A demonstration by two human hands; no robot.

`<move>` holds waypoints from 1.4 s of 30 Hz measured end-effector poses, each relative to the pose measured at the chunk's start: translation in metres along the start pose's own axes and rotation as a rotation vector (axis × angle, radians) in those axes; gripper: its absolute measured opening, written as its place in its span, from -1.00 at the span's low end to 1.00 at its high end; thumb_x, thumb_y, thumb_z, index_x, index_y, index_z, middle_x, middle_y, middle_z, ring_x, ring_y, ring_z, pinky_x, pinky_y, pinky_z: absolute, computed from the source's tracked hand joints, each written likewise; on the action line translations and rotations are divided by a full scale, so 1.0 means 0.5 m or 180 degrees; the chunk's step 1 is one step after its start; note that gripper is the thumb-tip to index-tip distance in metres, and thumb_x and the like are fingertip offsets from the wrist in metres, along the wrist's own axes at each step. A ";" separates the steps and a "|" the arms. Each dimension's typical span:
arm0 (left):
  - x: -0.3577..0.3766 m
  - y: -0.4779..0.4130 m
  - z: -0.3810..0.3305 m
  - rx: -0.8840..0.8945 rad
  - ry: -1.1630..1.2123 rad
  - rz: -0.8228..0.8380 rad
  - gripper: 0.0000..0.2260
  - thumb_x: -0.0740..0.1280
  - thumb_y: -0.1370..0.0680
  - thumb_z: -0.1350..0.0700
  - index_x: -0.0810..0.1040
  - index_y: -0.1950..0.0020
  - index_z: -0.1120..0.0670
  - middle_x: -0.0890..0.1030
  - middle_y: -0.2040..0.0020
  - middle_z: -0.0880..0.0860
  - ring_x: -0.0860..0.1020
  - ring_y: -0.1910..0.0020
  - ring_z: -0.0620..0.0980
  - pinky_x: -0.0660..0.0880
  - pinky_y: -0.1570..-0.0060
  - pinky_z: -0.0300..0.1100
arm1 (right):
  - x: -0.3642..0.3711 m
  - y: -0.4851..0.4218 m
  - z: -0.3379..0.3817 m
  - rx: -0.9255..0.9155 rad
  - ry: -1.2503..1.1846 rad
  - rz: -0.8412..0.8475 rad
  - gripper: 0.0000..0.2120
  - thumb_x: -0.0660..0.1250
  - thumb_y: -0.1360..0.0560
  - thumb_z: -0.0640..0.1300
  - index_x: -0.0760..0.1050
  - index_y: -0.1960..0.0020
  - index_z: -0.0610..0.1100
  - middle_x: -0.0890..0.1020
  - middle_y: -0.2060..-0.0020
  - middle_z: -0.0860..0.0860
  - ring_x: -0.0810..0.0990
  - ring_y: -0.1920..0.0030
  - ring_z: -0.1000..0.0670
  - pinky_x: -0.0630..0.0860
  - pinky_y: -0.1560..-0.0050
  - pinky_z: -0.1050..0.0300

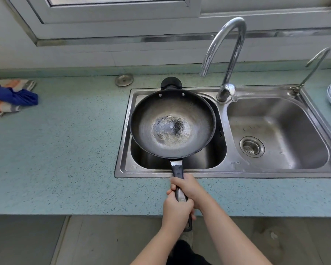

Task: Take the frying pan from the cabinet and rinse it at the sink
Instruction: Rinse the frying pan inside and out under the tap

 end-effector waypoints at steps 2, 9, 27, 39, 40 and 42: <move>-0.006 -0.002 0.006 0.0077 -0.0121 0.0018 -0.87 0.31 -0.42 0.28 0.45 0.17 0.06 0.56 0.41 -0.01 0.52 0.55 -0.14 0.42 0.53 -0.33 | 0.004 0.004 0.001 -0.0009 0.0140 -0.0121 -0.74 0.23 -0.49 -0.33 0.37 0.36 -0.18 0.56 0.57 -0.01 0.65 0.42 0.03 0.56 0.33 0.19; -0.026 -0.001 0.029 0.0230 -0.0239 0.0263 -0.74 0.37 -0.41 0.23 0.46 -0.07 0.07 0.60 0.10 0.07 0.58 0.17 -0.03 0.51 0.21 -0.26 | 0.018 0.024 -0.001 0.0018 0.0423 -0.0517 -0.91 0.28 -0.48 -0.28 0.41 0.20 -0.19 0.62 0.25 -0.20 0.62 0.22 -0.14 0.58 0.14 0.06; -0.050 0.003 0.029 0.1119 -0.0954 0.0169 -0.77 0.31 -0.51 0.14 0.36 -0.13 0.00 0.41 -0.11 -0.03 0.47 -0.08 -0.06 0.35 0.03 -0.31 | -0.012 0.153 -0.019 -0.0248 0.0697 -0.1052 -0.86 0.26 -0.52 -0.21 0.47 -0.07 -0.10 0.59 0.06 0.02 0.59 0.08 0.04 0.48 0.10 0.22; 0.009 -0.069 -0.070 0.2315 -0.2244 -0.0287 -0.53 0.31 -0.49 0.14 0.36 -0.37 0.21 0.41 -0.33 0.10 0.35 -0.33 0.06 0.26 -0.35 -0.15 | -0.136 0.121 0.093 -0.0668 0.0256 -0.1169 -0.92 0.24 -0.53 -0.23 0.46 -0.01 -0.11 0.62 0.00 -0.09 0.61 0.14 0.04 0.47 0.09 0.17; 0.022 -0.079 -0.083 0.2367 -0.2355 -0.0290 -0.54 0.32 -0.49 0.13 0.38 -0.36 0.22 0.43 -0.32 0.11 0.37 -0.32 0.08 0.27 -0.34 -0.13 | -0.158 0.115 0.111 -0.0676 0.0179 -0.1210 -0.91 0.24 -0.53 -0.23 0.46 -0.02 -0.13 0.62 0.00 -0.10 0.61 0.14 0.02 0.46 0.11 0.18; 0.048 -0.098 -0.108 0.2457 -0.2472 -0.0344 -0.57 0.29 -0.46 0.13 0.44 -0.31 0.24 0.49 -0.26 0.13 0.44 -0.26 0.11 0.36 -0.28 -0.09 | -0.206 0.099 0.147 -0.0705 0.0000 -0.1294 -0.89 0.23 -0.54 -0.25 0.45 -0.06 -0.17 0.60 0.02 -0.12 0.60 0.12 -0.04 0.44 0.16 0.19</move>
Point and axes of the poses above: each hand's wrist, its own y-axis away from the middle knuckle, its own x-axis out of the palm, z = x × y, the point moved 1 cm from there along -y, towards the middle knuckle
